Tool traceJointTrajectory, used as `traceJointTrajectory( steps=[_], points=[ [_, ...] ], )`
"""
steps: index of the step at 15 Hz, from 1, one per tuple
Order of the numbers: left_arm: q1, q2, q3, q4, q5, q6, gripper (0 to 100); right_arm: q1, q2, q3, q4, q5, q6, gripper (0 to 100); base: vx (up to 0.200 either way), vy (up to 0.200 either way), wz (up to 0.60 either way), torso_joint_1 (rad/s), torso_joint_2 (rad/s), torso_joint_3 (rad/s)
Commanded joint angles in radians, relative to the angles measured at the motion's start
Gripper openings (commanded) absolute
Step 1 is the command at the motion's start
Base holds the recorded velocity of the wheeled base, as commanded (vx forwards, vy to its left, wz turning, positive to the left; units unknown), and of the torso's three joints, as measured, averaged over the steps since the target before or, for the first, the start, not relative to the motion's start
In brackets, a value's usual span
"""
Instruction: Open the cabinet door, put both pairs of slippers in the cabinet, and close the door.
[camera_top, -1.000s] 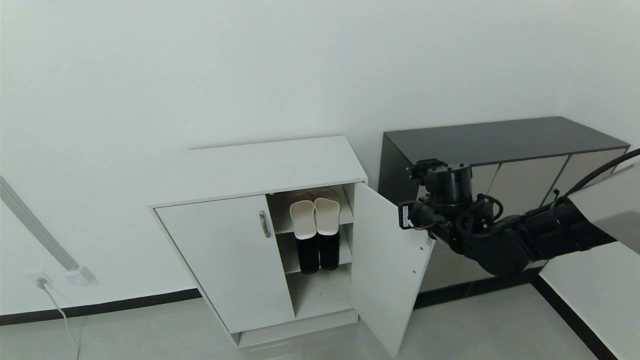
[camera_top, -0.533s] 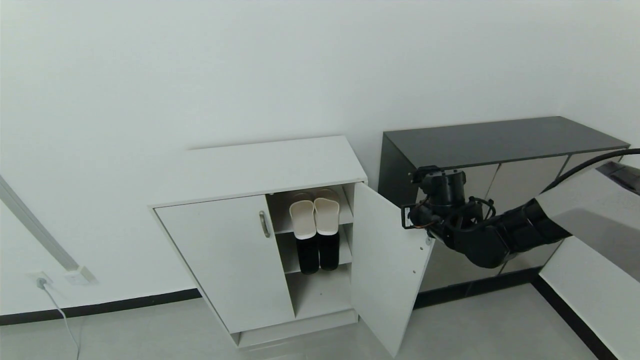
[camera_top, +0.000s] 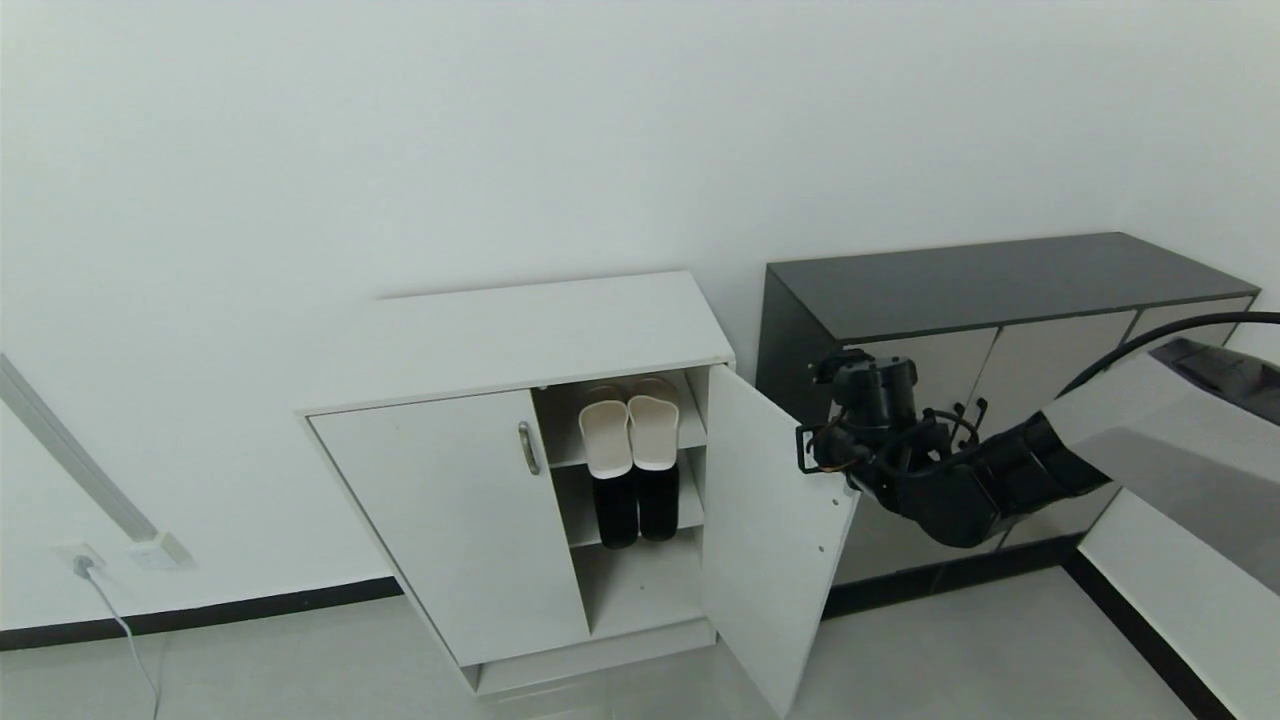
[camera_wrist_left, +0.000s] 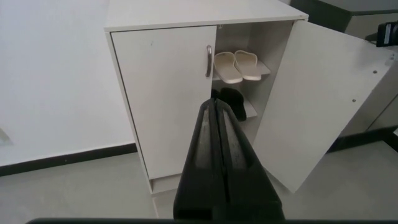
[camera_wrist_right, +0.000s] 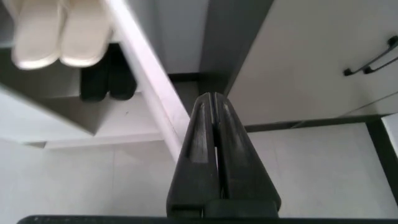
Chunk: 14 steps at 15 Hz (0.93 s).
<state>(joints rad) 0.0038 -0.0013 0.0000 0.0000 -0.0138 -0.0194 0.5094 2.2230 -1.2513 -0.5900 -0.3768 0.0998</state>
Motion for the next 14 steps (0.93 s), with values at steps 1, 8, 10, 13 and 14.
traceJointTrajectory(
  steps=[1,8,10,13,14],
  points=[
    [0.001,0.001,0.0,0.0,0.0,-0.001,0,0.054,-0.045,0.042,0.001,-0.002,0.001,0,0.0,0.0,0.0,0.0,0.0,0.0],
    [0.001,0.001,0.0,0.0,-0.002,-0.001,0,0.166,-0.114,0.144,-0.033,0.003,0.026,0,0.0,0.0,0.0,0.0,0.0,0.0],
    [0.001,0.001,0.0,0.0,-0.002,-0.001,0,0.167,-0.115,0.161,-0.039,0.003,0.026,0,0.0,0.0,0.0,0.0,0.0,0.0],
    [0.001,0.001,0.0,0.0,-0.002,0.001,0,0.184,-0.115,0.174,-0.059,0.003,0.026,0,0.0,0.0,0.2,-0.001,0.0,-0.001],
    [-0.001,0.001,0.0,0.0,-0.002,-0.001,0,0.196,-0.117,0.181,-0.06,0.009,0.029,0,0.0,0.0,0.6,0.007,0.01,0.007]
  ],
)
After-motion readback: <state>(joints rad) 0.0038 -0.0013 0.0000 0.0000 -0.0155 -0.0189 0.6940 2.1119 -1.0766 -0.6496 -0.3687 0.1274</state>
